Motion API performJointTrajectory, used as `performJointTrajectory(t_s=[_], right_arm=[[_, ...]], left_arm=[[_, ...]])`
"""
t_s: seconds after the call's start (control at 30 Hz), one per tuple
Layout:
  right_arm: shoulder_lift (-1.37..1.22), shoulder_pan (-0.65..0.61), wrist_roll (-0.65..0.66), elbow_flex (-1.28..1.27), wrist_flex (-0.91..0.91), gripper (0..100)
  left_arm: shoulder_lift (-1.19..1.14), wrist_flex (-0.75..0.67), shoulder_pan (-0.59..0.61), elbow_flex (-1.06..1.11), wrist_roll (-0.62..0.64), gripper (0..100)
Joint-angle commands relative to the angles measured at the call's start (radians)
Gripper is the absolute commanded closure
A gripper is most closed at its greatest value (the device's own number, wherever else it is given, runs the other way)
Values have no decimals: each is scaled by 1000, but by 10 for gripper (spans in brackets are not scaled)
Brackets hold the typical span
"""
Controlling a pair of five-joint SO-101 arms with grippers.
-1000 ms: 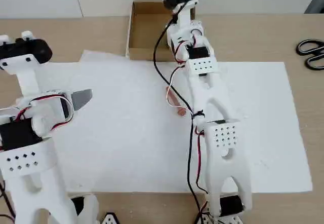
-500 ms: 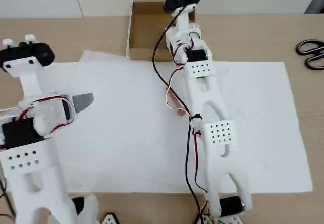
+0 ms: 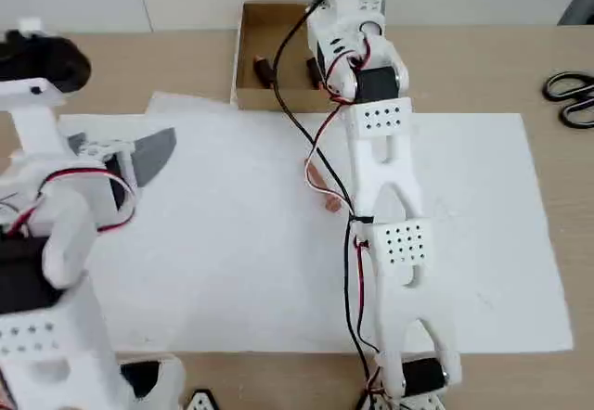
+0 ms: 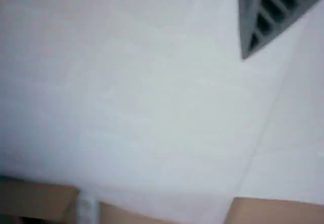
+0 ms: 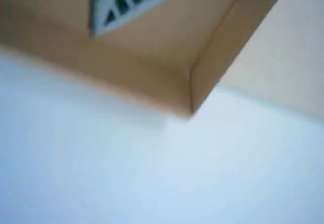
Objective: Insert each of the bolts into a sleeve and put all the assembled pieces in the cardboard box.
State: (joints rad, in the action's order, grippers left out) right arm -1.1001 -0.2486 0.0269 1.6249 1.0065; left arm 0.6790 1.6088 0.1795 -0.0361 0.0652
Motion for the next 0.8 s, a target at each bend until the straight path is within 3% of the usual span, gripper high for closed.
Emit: performJointTrajectory(t_s=[0.0,0.27,0.47,0.6,0.77], right_arm=[[325,-8,2,57,239,717],[805,-48,2,57,739,716],[1032,-15,5,-15,750,717],[1171,47,9,-292,751,717],[1423,139,11,-931,743,717]], left_arm=[[8,149,-112,-130,-5,643],[282,143,-144,-27,-5,643],[591,103,-147,317,-5,643],[796,25,-147,561,-5,643],[1082,-91,-144,868,-3,642]])
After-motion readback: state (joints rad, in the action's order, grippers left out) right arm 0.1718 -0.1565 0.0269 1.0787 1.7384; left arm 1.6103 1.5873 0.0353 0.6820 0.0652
